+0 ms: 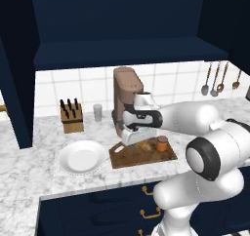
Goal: From the different types of pastries on the counter, select a croissant and place it on the cutting board. Then retrieve a jar of jam from the cabinet and place it alongside the croissant on the cutting board.
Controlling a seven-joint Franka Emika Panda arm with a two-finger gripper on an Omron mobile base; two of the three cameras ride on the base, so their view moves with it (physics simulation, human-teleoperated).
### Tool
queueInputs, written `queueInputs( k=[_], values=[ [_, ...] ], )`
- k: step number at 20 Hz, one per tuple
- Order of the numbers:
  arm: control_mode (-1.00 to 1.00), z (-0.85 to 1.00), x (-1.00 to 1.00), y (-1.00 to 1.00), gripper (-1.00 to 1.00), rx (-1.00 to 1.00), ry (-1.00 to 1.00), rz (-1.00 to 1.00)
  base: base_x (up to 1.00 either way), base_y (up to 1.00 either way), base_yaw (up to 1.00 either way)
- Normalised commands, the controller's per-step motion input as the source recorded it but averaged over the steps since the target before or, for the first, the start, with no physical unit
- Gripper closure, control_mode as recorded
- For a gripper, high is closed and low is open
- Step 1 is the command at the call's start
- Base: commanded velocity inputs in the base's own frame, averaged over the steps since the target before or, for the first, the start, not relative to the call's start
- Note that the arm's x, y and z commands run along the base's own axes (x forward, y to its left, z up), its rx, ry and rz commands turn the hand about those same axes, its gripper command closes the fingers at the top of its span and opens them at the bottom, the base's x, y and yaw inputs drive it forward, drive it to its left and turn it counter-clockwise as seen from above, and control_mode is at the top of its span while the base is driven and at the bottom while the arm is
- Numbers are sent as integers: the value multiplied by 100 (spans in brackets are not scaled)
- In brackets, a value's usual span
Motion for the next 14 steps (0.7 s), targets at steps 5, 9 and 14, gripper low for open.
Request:
queueInputs(
  k=[5, 9, 14],
  values=[
    [-100, -20, 0, -11, 100, 0, 0, -5, 0, 0, 0],
    [-100, -26, 0, 0, 100, 0, 2, -5, 0, 0, 0],
    [-100, -26, 0, 0, 100, 0, 2, -4, 0, 0, 0]
  ],
)
